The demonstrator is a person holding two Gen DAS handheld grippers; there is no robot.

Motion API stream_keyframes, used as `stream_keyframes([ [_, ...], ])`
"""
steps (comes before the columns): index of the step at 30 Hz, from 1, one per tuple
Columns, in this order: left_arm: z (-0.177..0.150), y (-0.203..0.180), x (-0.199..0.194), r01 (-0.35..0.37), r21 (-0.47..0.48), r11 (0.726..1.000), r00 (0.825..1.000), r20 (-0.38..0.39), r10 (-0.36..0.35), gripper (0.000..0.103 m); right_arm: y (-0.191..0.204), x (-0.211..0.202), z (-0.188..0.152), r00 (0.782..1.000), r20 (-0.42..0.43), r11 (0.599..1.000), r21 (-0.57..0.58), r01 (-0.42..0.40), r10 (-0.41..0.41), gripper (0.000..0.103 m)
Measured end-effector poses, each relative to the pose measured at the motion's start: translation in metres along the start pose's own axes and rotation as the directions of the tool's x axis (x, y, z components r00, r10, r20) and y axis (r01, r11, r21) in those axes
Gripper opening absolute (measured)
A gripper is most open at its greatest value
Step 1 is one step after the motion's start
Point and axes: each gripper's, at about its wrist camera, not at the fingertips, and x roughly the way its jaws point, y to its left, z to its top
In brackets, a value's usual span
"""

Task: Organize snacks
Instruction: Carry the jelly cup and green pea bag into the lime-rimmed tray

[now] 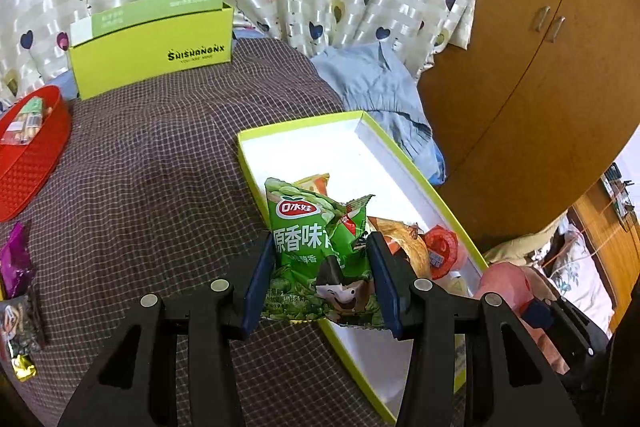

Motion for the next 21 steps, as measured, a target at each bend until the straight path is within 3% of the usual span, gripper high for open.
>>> stream_keyframes([
  [21, 0.012, -0.009, 0.033, 0.015, 0.026, 1.0, 1.0, -0.016, -0.014, 0.048, 0.019, 0.016, -0.016, 0.999, -0.046, 0.998, -0.063, -0.023, 0.021, 0.041],
])
